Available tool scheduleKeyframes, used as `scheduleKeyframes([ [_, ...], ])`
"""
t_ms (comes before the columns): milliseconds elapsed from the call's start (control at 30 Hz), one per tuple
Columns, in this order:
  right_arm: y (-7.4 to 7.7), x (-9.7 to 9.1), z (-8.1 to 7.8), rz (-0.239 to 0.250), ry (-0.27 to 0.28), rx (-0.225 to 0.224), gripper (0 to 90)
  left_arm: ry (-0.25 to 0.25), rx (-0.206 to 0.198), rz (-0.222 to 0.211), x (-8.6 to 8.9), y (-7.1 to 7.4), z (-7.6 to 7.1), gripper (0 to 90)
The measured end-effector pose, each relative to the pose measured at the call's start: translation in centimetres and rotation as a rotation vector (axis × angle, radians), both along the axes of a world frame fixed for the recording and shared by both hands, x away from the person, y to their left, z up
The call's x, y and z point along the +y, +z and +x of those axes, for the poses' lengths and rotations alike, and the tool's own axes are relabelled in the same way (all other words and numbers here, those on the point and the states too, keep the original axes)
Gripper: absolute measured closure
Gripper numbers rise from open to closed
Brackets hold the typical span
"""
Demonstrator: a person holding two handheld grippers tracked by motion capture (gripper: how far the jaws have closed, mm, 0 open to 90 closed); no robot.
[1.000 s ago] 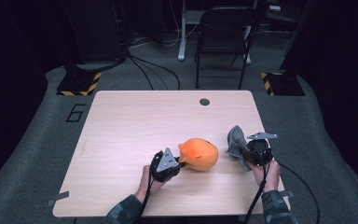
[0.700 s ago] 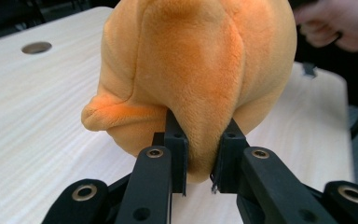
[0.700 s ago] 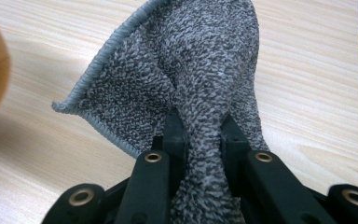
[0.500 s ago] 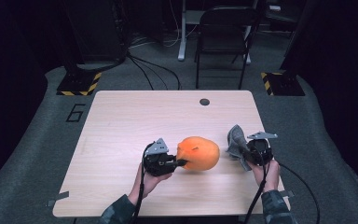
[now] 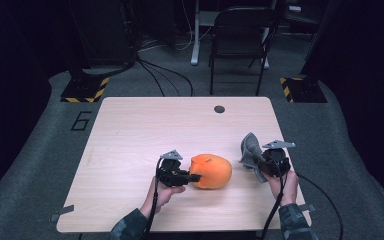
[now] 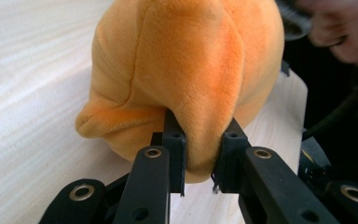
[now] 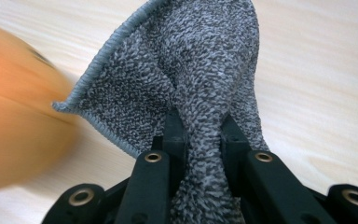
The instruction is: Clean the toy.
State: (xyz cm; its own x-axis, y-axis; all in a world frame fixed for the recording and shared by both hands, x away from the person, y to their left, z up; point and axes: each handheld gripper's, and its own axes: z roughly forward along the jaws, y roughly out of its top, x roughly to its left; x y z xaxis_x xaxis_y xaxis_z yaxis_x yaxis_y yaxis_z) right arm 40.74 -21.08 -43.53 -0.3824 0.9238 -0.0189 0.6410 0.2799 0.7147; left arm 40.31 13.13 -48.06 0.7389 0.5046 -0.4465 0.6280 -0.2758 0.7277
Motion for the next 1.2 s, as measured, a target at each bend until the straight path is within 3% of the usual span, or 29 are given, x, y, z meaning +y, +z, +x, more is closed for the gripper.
scheduleKeyframes([
  [100,2.1,1.4,-0.9,0.033,0.069,-0.045,77.2,0.007,-0.002,0.001,-0.1,0.0,0.0,77.1],
  [233,4.2,5.8,-2.7,0.042,0.192,-0.079,77.2,0.012,-0.003,0.001,-0.1,-0.1,0.0,76.6],
  [400,4.1,10.8,-4.0,0.003,0.312,-0.118,77.0,0.016,-0.009,0.007,-0.1,-0.1,-0.1,76.2],
  [533,3.9,12.6,-4.6,-0.032,0.335,-0.158,76.8,0.015,-0.025,0.015,-0.2,-0.1,-0.3,76.2],
  [700,2.8,13.1,-4.5,-0.087,0.353,-0.165,77.0,0.01,-0.028,0.021,-0.5,-0.3,-0.3,76.2],
  [833,2.4,12.4,-4.2,-0.13,0.327,-0.167,77.2,0.007,-0.036,0.02,-0.6,-0.4,-0.3,76.2],
  [900,2.3,11.7,-4.0,-0.128,0.301,-0.161,77.2,-0.004,-0.044,0.028,-0.6,-0.3,-0.3,76.2],
  [967,2.1,10.8,-3.6,-0.148,0.275,-0.147,77.2,-0.004,-0.048,0.029,-0.6,-0.3,-0.4,76.2],
  [1033,1.6,10.0,-3.1,-0.137,0.24,-0.135,77.2,0.002,-0.051,0.025,-0.7,-0.4,-0.4,76.2],
  [1200,-0.5,7.8,-1.4,-0.143,0.167,-0.048,77.1,0.0,-0.053,0.024,-0.6,-0.4,-0.4,76.2],
])
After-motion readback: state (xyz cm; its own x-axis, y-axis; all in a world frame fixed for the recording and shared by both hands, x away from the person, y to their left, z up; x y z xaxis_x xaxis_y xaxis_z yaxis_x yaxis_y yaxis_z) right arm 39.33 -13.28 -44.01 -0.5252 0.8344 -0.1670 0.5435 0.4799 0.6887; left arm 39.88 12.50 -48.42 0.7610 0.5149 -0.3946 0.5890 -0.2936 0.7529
